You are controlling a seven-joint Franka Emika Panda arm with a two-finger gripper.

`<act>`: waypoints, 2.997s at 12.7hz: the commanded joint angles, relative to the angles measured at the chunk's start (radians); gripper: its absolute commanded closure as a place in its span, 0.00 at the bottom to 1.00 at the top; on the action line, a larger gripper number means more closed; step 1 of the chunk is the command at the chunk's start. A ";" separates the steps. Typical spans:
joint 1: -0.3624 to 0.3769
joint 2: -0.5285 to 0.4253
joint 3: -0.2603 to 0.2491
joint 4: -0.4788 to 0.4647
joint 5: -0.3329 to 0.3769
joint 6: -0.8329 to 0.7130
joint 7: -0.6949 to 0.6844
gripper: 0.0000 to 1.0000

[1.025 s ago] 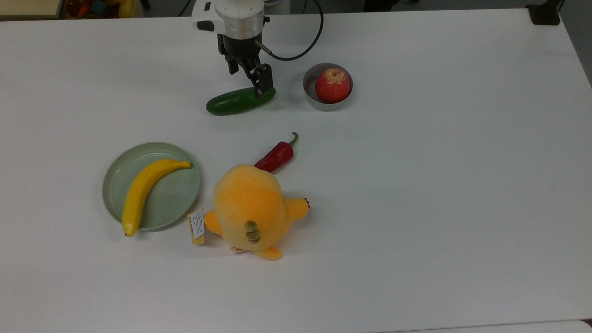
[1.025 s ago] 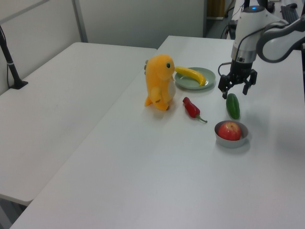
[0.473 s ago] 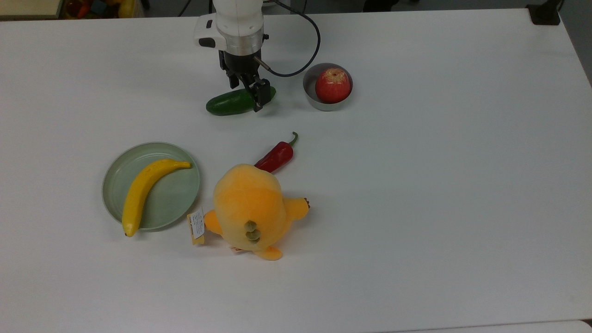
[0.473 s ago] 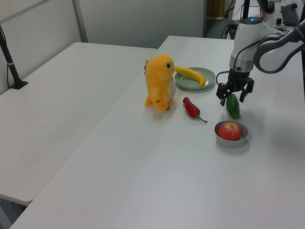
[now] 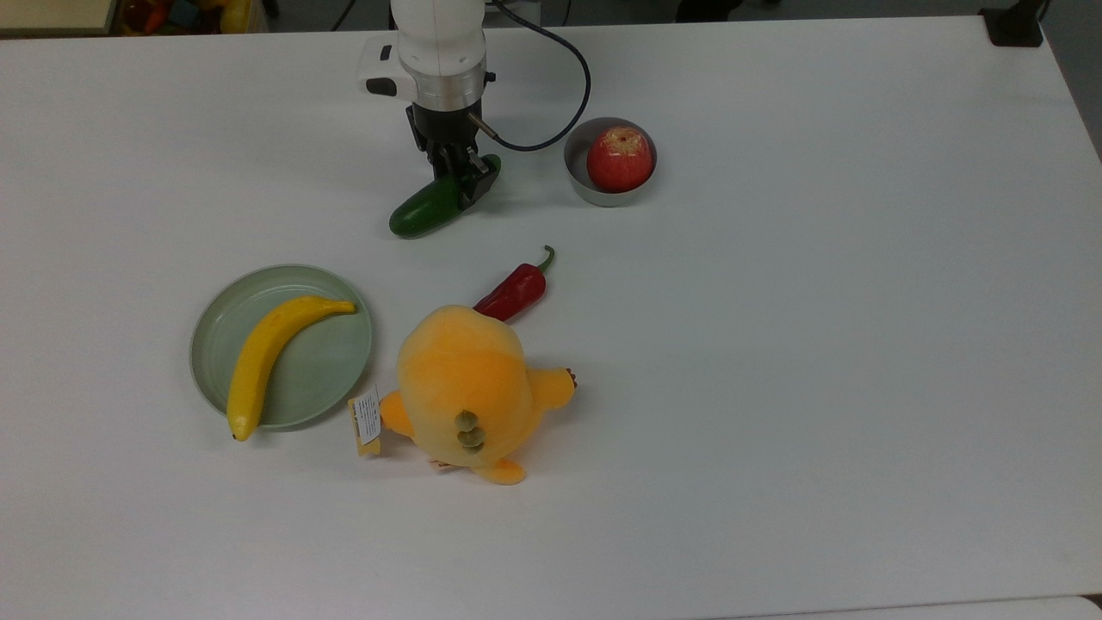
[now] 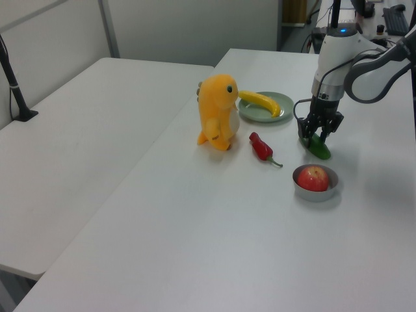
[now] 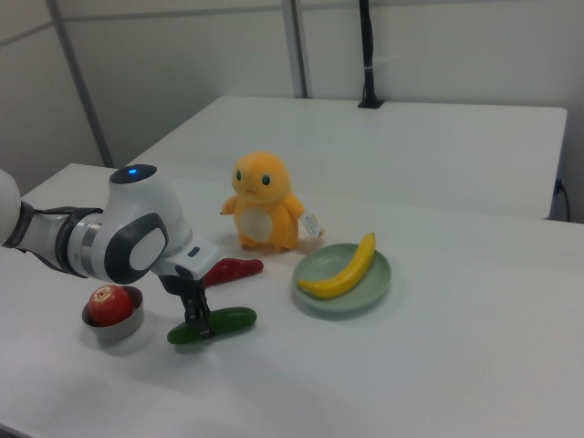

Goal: Put the cucumber on the left side of the bowl
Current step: 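Close the gripper on the green cucumber and lift it, then carry the cucumber past the apple bowl and lower it beside the bowl, then open the gripper to release the cucumber beside the bowl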

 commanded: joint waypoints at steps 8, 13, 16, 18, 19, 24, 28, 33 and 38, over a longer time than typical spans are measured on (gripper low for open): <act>-0.004 -0.054 -0.005 0.078 0.003 -0.170 -0.047 0.70; 0.001 -0.056 -0.005 0.237 0.001 -0.365 -0.241 0.70; 0.008 -0.060 0.060 0.287 -0.008 -0.415 -0.413 0.70; 0.011 -0.068 0.120 0.330 -0.029 -0.461 -0.464 0.70; 0.011 -0.069 0.166 0.351 -0.034 -0.493 -0.505 0.70; 0.021 -0.096 0.373 0.359 -0.031 -0.503 -0.520 0.70; 0.068 -0.088 0.463 0.321 -0.030 -0.486 -0.434 0.70; 0.175 -0.021 0.463 0.258 -0.030 -0.365 -0.374 0.70; 0.186 0.125 0.463 0.268 -0.101 -0.290 -0.305 0.70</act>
